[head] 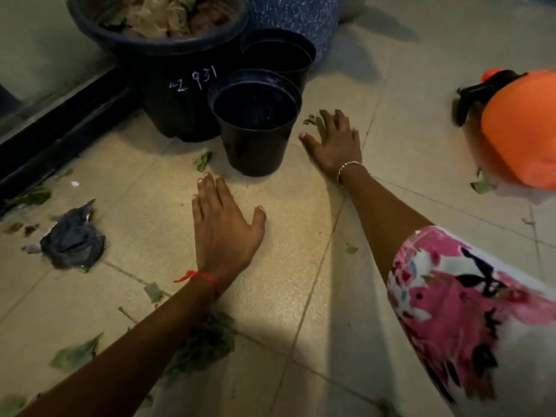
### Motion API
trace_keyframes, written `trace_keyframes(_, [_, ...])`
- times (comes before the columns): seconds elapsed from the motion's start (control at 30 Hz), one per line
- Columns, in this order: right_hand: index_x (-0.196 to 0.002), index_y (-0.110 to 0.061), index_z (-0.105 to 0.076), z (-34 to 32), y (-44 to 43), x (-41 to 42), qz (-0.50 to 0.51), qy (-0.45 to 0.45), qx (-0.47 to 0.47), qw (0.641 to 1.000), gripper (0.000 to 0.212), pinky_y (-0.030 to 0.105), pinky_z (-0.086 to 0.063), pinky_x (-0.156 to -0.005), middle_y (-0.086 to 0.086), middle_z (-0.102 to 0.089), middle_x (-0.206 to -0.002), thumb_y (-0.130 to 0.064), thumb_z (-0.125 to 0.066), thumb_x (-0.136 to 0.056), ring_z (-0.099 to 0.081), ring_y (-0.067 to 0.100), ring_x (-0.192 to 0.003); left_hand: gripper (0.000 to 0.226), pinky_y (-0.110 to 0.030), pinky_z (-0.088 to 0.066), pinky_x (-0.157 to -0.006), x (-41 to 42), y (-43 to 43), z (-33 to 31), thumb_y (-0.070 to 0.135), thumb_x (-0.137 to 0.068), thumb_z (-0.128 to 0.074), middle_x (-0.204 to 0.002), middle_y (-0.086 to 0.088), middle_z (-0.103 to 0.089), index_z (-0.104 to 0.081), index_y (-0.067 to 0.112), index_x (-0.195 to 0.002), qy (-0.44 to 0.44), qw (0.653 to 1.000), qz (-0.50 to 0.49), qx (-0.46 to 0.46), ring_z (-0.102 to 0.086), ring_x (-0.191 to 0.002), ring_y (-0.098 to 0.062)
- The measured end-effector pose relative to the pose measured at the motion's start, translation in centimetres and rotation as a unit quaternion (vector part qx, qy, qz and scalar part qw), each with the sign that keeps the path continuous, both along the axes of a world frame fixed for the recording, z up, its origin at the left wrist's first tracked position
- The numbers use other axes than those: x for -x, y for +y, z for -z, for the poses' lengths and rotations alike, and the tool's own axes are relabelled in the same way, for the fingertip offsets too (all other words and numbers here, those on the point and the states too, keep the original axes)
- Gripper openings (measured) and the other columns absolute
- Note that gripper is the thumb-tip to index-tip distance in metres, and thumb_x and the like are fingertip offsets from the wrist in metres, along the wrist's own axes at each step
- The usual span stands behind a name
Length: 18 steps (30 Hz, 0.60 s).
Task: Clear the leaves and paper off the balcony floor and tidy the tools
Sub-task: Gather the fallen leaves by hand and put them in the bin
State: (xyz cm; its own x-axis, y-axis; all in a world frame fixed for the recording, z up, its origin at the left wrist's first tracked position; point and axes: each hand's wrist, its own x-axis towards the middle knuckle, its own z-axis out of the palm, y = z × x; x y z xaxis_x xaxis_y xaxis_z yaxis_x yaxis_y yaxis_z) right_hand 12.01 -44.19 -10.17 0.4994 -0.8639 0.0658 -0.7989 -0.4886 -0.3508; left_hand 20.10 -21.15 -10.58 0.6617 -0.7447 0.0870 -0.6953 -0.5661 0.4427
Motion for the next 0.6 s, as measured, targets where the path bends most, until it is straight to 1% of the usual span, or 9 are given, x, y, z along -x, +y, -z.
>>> trace_keyframes(0.07, [-0.146,-0.022,-0.027,0.0,-0.4,-0.9,-0.035,0.014,0.025,0.999,0.059,0.044,-0.01,-0.118,0.007,-0.021,-0.155,-0.051,-0.034,-0.095,-0.015,0.024,-0.144,0.09,-0.031,0.008,-0.113,0.0,-0.2,0.0,0.057,-0.081,-0.027,-0.158,-0.014,0.002,-0.001,0.005,-0.15,-0.004,1.0,-0.004,0.001,0.003,-0.147,-0.025])
trace_keyframes(0.13, [-0.14,-0.016,-0.038,-0.2,-0.2,-1.1,-0.059,-0.009,0.031,0.998,0.053,0.039,-0.022,-0.113,0.008,-0.034,-0.149,-0.045,-0.035,-0.096,-0.03,0.026,-0.137,0.089,-0.03,0.009,-0.112,0.0,-0.2,0.0,0.055,-0.081,-0.029,-0.158,-0.015,0.001,-0.002,0.006,-0.15,-0.001,1.0,-0.003,0.002,0.003,-0.147,-0.024])
trace_keyframes(0.2, [-0.133,-0.009,-0.047,-0.4,0.7,-0.8,-0.064,-0.062,0.011,0.996,0.047,0.033,-0.034,-0.099,0.009,-0.045,-0.138,-0.037,-0.039,-0.095,-0.045,0.027,-0.123,0.089,-0.029,0.01,-0.112,0.0,-0.2,0.0,0.053,-0.081,-0.031,-0.158,-0.015,0.001,-0.003,0.006,-0.15,0.005,1.0,-0.005,0.005,0.003,-0.147,-0.024])
trace_keyframes(0.23, [-0.13,-0.008,-0.049,-0.4,1.6,-0.6,-0.065,-0.084,0.005,0.994,0.043,0.03,-0.037,-0.094,0.009,-0.048,-0.135,-0.033,-0.039,-0.095,-0.048,0.027,-0.117,0.089,-0.029,0.01,-0.112,0.0,-0.2,-0.1,0.053,-0.081,-0.032,-0.158,-0.015,0.001,-0.003,0.006,-0.15,0.007,1.0,-0.006,0.004,0.003,-0.147,-0.023])
trace_keyframes(0.3, [-0.126,-0.005,-0.051,-0.2,4.2,0.2,-0.066,-0.11,0.003,0.992,0.037,0.03,-0.039,-0.095,0.011,-0.051,-0.13,-0.026,-0.039,-0.097,-0.05,0.027,-0.114,0.089,-0.029,0.01,-0.113,0.0,-0.2,-0.3,0.052,-0.08,-0.034,-0.158,-0.015,0.002,-0.002,0.006,-0.15,0.016,1.0,-0.008,-0.001,0.004,-0.147,-0.023])
trace_keyframes(0.4, [-0.129,-0.003,-0.045,0.3,10.0,1.0,-0.033,-0.136,-0.001,0.99,0.038,0.042,-0.039,-0.103,0.015,-0.051,-0.13,-0.024,-0.036,-0.099,-0.048,0.027,-0.118,0.087,-0.03,0.009,-0.115,0.0,-0.2,-0.5,0.047,-0.087,-0.044,-0.159,-0.014,0.004,-0.001,0.005,-0.15,0.03,1.0,-0.009,-0.002,0.005,-0.147,-0.022])
trace_keyframes(0.47, [-0.137,-0.002,-0.036,0.7,13.0,1.1,-0.005,-0.128,0.009,0.992,0.043,0.042,-0.032,-0.111,0.016,-0.047,-0.137,-0.024,-0.034,-0.1,-0.042,0.028,-0.128,0.089,-0.029,0.008,-0.115,-0.1,-0.2,-0.6,0.043,-0.088,-0.051,-0.159,-0.012,0.006,0.0,0.006,-0.15,0.038,0.999,-0.012,0.008,0.006,-0.147,-0.021])
trace_keyframes(0.53, [-0.138,-0.002,-0.034,0.7,13.9,1.0,0.008,-0.125,0.011,0.992,0.044,0.042,-0.032,-0.11,0.017,-0.047,-0.136,-0.023,-0.034,-0.1,-0.042,0.028,-0.129,0.09,-0.027,0.008,-0.114,-0.2,-0.1,-0.7,0.04,-0.087,-0.056,-0.159,-0.009,0.005,-0.001,0.007,-0.15,0.057,0.998,-0.016,0.026,0.005,-0.147,-0.019])
trace_keyframes(0.6, [-0.138,-0.002,-0.035,0.5,13.7,1.2,0.004,-0.127,-0.004,0.992,0.045,0.043,-0.033,-0.11,0.017,-0.048,-0.135,-0.024,-0.036,-0.099,-0.042,0.028,-0.128,0.09,-0.026,0.003,-0.116,-0.1,0.1,-1.0,0.034,-0.085,-0.06,-0.159,-0.006,0.003,-0.004,0.008,-0.151,0.09,0.994,-0.023,0.058,0.002,-0.147,-0.019])
